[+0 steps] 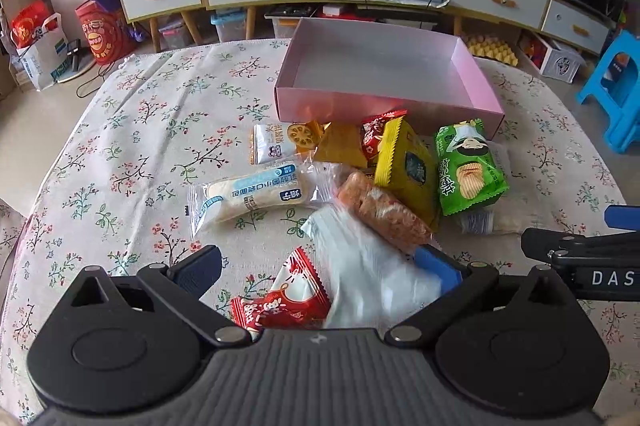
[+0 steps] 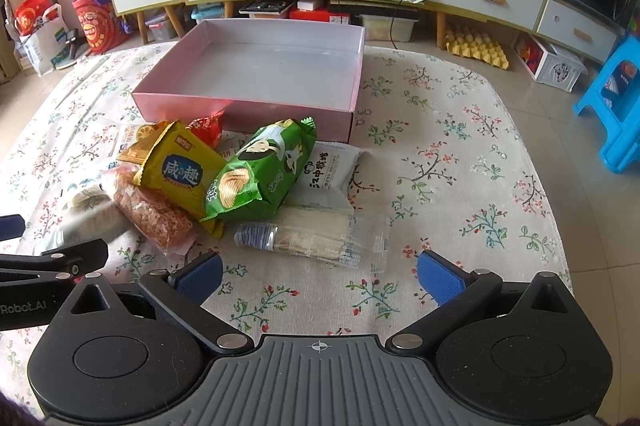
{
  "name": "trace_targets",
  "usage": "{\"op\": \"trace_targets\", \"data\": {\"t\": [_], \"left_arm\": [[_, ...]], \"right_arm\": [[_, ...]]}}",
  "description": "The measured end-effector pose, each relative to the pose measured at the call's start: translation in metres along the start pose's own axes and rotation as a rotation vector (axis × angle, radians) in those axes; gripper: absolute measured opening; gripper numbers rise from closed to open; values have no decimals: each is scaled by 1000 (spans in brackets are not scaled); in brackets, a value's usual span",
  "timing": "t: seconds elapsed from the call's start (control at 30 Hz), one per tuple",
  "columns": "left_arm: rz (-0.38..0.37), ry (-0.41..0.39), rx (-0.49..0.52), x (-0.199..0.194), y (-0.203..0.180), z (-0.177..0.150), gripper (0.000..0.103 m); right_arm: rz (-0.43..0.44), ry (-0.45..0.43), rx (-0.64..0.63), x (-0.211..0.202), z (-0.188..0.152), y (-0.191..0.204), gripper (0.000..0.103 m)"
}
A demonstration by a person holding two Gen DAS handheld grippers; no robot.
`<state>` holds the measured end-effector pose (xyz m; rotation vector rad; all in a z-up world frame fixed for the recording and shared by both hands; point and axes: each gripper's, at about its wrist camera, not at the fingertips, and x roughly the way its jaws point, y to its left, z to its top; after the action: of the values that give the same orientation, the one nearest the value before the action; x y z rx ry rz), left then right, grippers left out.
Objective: Organize snacks
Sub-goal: 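Move both grippers toward the snack pile in front of the pink box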
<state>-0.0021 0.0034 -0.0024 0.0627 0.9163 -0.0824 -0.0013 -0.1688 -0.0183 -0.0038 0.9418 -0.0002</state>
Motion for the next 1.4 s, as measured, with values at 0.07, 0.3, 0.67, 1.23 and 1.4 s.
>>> {"op": "trace_targets", "data": {"t": [0.07,0.3,0.67,1.23,1.4], "left_arm": [[-2,-3,-2,-1,0,0,103],[-10,-2,-5,0,1,1,103],[-10,-1,-5,0,1,1,103],[-13,11,8,3,1,-1,103],[-17,30,31,6,0,0,103]], "right_arm": [[-1,1,1,0,0,0,103],[0,7,7,2,0,-1,103],[0,7,6,2,0,-2,103],[2,13,8,3,1,-1,103],[9,30,15,5,2,-2,103]]}}
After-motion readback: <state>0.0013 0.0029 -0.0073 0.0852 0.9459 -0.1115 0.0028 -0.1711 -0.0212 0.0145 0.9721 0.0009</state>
